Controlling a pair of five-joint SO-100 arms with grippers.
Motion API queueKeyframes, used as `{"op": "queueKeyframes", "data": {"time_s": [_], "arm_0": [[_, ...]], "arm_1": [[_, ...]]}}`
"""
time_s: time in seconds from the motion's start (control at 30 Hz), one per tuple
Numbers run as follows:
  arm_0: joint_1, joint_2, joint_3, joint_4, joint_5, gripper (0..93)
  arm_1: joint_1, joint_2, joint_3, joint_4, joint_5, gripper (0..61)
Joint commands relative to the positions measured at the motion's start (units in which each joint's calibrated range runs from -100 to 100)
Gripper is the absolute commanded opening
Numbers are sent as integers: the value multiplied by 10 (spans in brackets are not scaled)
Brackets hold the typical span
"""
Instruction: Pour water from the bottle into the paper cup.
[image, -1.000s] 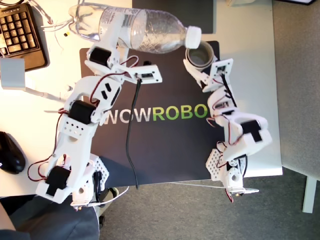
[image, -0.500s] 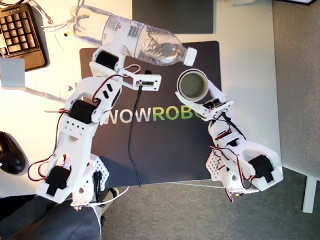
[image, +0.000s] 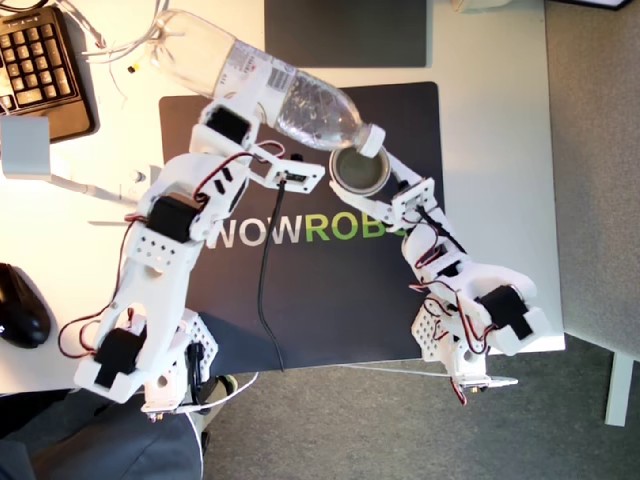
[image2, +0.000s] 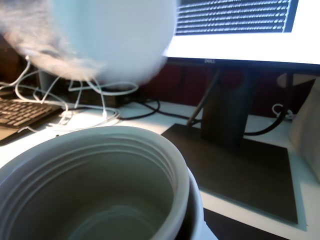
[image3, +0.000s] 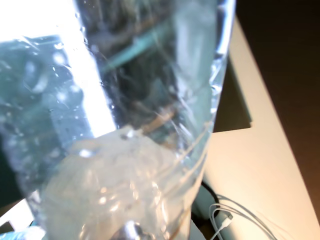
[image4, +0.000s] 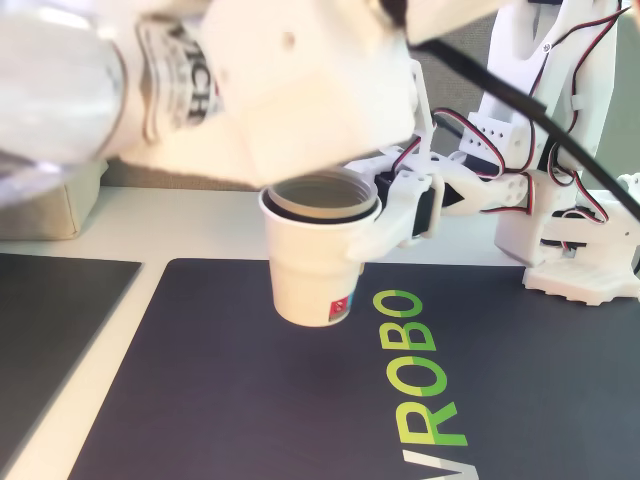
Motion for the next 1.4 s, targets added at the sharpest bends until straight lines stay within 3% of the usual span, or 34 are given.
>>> {"op": "queueKeyframes", "data": {"time_s": [0.0,0.67,1.37], "arm_0": [[7,-8,-44,14,-19,0],[-28,-8,-114,43,-24,0],[-32,-11,-100,39,-26,0]], "arm_1": [[19,5,-100,28,-3,83],[31,6,-116,39,-2,83],[31,17,-118,37,-5,83]]}}
